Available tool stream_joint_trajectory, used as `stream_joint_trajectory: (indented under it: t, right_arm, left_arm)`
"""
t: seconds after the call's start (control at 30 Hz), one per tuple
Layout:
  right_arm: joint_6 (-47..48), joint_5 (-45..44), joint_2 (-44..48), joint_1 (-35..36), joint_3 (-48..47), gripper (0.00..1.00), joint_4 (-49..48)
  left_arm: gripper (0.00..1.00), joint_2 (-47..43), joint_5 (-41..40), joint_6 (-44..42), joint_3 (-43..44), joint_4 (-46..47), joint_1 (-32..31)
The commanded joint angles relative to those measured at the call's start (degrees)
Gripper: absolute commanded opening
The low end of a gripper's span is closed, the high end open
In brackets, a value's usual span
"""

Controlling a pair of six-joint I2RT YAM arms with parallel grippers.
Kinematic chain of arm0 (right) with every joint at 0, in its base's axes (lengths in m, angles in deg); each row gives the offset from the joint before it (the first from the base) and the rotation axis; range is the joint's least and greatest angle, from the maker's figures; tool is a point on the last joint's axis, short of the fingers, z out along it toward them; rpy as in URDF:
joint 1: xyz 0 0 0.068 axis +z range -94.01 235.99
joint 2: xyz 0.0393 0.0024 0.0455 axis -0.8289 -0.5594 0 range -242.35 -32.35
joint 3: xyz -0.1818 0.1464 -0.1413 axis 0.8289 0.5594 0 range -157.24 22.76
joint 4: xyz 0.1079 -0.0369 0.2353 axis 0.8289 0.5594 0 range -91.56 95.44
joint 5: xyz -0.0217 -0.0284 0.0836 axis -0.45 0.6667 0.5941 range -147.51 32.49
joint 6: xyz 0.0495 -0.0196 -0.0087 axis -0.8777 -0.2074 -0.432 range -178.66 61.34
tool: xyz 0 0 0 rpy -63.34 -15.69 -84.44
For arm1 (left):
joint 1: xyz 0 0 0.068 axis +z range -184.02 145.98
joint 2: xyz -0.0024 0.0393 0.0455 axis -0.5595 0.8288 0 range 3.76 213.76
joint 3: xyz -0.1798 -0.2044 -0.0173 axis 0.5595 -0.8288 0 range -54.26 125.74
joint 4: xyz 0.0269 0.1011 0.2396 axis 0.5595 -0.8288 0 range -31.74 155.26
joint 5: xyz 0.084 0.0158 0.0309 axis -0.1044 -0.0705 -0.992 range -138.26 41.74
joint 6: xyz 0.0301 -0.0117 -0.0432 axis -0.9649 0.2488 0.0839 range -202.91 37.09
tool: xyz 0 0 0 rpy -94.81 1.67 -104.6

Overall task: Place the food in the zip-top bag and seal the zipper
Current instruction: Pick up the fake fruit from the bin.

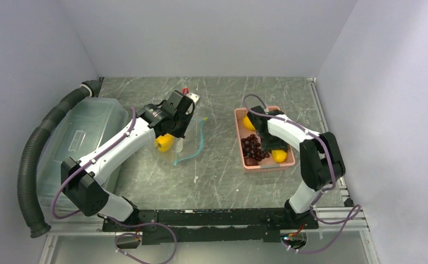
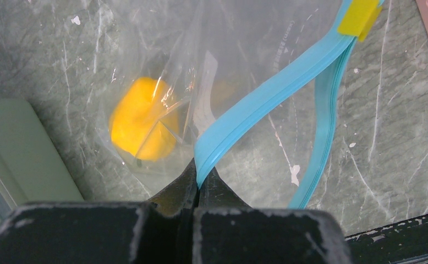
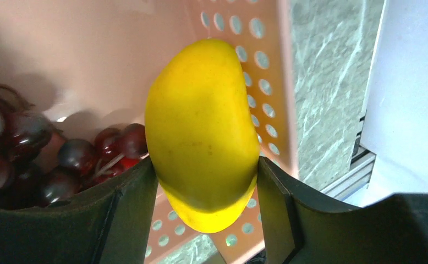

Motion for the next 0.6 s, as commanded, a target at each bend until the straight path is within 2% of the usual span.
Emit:
stream_joint_trajectory:
  t: [0.0,0.3,0.57]
  right_arm:
    - [-1.7,-2.3,7.6,0.3,-4.3,0.33,1.8]
    - [-1.1,5.6,16.5,1.7,-7.3,0.33,-0.8]
    - [0.1,22.0,24.5,4.0,-6.7,0.33,-9.9]
  left_arm:
    - [0.00,-0.5,0.3,-0.6,0.6,0.9,-0.1]
    - [0.00,-0.1,0.1,-0.6,0.6,0.7,-0.1]
    - [0.00,0.1,0.3,-0.6,0.6,0.8,0.0]
